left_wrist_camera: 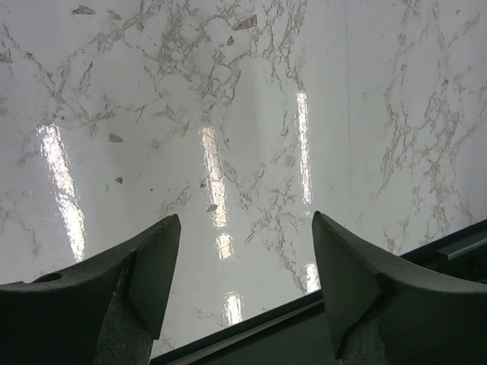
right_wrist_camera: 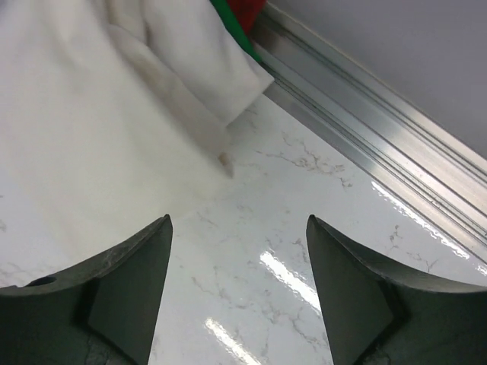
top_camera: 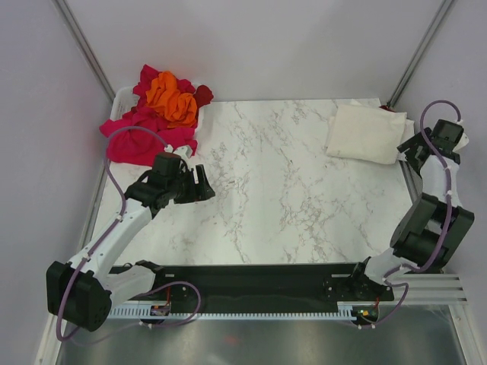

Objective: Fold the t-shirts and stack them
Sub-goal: Neatly place the folded tshirt to the corner, then reset both grippers

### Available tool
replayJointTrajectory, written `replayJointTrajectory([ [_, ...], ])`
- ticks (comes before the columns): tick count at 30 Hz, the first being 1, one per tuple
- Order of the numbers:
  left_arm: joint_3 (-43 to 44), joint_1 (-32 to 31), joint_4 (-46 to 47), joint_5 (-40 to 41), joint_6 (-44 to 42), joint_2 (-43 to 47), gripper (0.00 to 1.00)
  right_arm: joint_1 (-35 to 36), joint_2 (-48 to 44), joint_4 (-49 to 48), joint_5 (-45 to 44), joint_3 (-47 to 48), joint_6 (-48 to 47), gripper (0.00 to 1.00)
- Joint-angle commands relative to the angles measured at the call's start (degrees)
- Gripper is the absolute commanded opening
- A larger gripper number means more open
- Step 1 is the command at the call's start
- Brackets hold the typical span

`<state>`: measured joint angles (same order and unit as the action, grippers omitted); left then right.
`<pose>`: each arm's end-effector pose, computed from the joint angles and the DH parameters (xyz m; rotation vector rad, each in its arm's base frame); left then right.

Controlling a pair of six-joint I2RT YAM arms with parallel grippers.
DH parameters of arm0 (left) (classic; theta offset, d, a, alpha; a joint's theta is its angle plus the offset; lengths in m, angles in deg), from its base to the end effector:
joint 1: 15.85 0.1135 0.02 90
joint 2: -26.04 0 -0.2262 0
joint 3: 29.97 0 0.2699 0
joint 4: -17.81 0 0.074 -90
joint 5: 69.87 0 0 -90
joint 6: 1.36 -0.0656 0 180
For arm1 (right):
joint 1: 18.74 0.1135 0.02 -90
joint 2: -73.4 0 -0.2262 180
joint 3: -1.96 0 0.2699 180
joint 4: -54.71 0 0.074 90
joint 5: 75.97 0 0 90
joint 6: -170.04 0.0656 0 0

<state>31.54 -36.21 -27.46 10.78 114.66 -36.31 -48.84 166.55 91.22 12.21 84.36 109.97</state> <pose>0.2598 -0.1078 0.2099 -0.0402 2.4396 -0.5702 0.3384 -0.1986 0.1865 1.2111 2.0667 -0.0394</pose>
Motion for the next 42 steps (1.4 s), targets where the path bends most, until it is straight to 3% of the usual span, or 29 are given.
replayJointTrajectory([
  [1, 0.1, 0.1, 2.0, -0.2, -2.0, 0.3, 0.78, 0.7, -8.2, 0.9, -0.1, 2.9, -1.0, 0.79],
  [4, 0.3, 0.0, 2.1, 0.8, -2.4, 1.1, 0.84, 5.1, -15.4, -0.4, 3.7, 1.6, -0.6, 0.81],
  [7, 1.0, 0.1, 2.1, 2.3, -3.0, 1.2, 0.91, 16.8, -19.8, -2.6, 3.7, -1.4, -1.5, 0.83],
  [11, 2.0, 0.1, 1.8, 4.5, -4.8, 1.0, 0.91, 38.0, -23.2, -4.9, -0.5, -7.7, -3.0, 0.86],
  [17, 4.2, 0.1, 1.6, 8.5, -9.3, 4.8, 0.91, 54.6, -24.8, -8.8, -0.1, -14.4, -4.4, 0.9],
  [21, 0.2, 0.1, 9.1, 13.4, -14.1, 11.4, 0.93, 58.0, -28.4, -10.9, -0.6, -18.9, -3.7, 0.94],
  [23, -4.6, 0.1, 19.7, 12.6, -15.6, 15.7, 0.95, 58.0, -32.0, -10.9, -2.4, -21.1, -3.4, 0.95],
  [25, -14.0, 0.1, 28.7, 12.2, -16.7, 24.3, 0.95, 58.0, -35.8, -10.1, -7.3, -22.5, -3.4, 0.96],
  [26, -17.7, 0.1, 37.9, 12.7, -17.0, 27.8, 0.95, 57.9, -37.1, -9.7, -8.9, -22.8, -3.4, 0.97],
  [27, -24.3, 0.1, 42.0, 12.9, -17.7, 34.9, 1.0, 57.9, -38.0, -8.4, -13.4, -23.0, -2.8, 0.98],
  [29, -30.4, 0.1, 47.9, 16.1, -20.1, 40.4, 1.0, 58.0, -40.7, -6.0, -19.8, -23.3, -0.2, 0.98],
  [31, -31.3, 0.1, 48.0, 21.4, -20.6, 44.1, 1.0, 58.0, -42.2, -1.4, -28.1, -23.6, 4.5, 0.98],
  [35, -31.4, 0.1, 48.1, 27.7, -22.7, 43.4, 1.0, 58.0, -45.1, 2.0, -33.1, -25.9, 7.8, 0.98],
  [40, -29.0, 0.1, 48.0, 29.1, -23.0, 39.1, 1.0, 58.0, -50.6, 1.7, -40.5, -29.6, 10.6, 0.98],
  [42, -27.5, 0.1, 48.0, 25.4, -22.2, 39.0, 1.0, 58.0, -52.1, 1.5, -44.6, -30.5, 11.0, 0.98],
])
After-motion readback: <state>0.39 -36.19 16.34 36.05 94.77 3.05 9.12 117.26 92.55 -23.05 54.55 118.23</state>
